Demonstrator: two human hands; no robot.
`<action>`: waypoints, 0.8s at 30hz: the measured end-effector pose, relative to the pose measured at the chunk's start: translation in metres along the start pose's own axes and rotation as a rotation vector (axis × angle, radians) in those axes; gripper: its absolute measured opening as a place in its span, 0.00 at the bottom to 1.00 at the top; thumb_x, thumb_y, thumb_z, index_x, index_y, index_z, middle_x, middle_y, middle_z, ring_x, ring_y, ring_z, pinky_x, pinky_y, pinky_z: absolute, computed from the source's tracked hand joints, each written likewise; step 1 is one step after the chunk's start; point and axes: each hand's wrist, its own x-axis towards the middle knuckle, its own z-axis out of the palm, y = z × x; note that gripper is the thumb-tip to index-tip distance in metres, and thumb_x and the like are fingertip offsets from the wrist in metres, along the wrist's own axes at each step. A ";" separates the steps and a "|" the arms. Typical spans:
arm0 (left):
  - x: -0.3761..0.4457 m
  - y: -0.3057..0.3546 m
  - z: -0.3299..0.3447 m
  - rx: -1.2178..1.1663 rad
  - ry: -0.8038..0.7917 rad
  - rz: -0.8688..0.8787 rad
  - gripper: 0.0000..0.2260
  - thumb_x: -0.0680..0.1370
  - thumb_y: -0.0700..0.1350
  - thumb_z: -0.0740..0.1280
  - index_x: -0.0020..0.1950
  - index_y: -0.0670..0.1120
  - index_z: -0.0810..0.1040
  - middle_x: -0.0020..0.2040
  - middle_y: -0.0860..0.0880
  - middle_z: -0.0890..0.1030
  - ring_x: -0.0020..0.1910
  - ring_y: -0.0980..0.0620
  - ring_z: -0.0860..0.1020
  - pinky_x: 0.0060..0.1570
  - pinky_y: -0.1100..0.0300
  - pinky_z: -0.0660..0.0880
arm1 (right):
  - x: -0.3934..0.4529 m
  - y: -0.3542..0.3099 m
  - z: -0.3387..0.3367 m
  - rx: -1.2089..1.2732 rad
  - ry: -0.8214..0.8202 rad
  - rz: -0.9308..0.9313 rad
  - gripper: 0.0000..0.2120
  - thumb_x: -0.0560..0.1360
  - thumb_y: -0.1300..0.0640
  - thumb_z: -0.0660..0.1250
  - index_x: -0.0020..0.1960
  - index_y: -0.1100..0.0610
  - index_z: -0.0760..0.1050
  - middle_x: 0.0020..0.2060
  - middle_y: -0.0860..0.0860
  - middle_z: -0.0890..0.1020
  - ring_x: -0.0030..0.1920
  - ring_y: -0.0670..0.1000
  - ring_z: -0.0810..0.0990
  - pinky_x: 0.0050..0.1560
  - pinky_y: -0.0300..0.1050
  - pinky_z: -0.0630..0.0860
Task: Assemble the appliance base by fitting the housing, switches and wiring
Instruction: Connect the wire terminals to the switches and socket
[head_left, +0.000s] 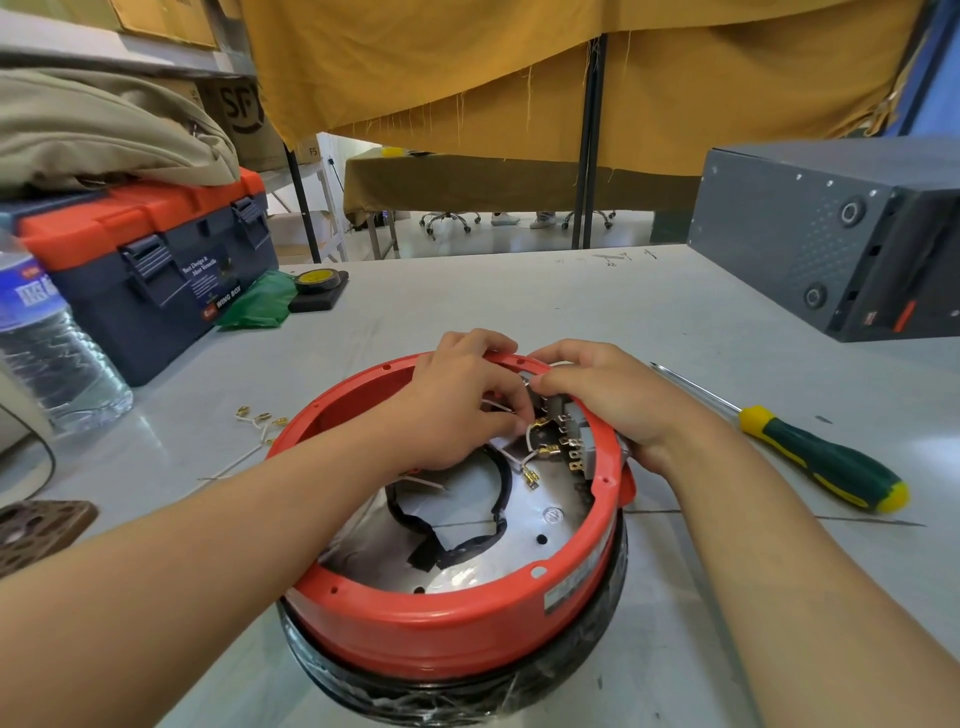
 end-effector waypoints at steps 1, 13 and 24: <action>0.000 0.000 0.000 0.006 0.005 0.007 0.05 0.73 0.45 0.70 0.42 0.56 0.80 0.68 0.53 0.65 0.68 0.51 0.59 0.67 0.52 0.57 | 0.000 0.000 0.000 -0.002 0.001 -0.001 0.09 0.73 0.63 0.66 0.52 0.56 0.79 0.42 0.59 0.85 0.40 0.56 0.83 0.49 0.54 0.80; -0.001 -0.002 0.008 0.101 0.055 0.078 0.05 0.75 0.47 0.67 0.42 0.57 0.77 0.69 0.54 0.63 0.68 0.52 0.57 0.59 0.60 0.50 | -0.003 -0.001 -0.001 0.058 -0.045 0.023 0.11 0.75 0.63 0.65 0.56 0.57 0.77 0.50 0.63 0.83 0.50 0.63 0.83 0.56 0.59 0.78; -0.001 -0.003 0.012 0.140 0.107 0.102 0.02 0.75 0.47 0.66 0.44 0.54 0.78 0.70 0.54 0.63 0.68 0.54 0.55 0.61 0.60 0.49 | -0.006 0.000 -0.002 0.089 -0.117 0.030 0.11 0.78 0.60 0.62 0.60 0.55 0.76 0.50 0.58 0.84 0.52 0.58 0.83 0.59 0.56 0.77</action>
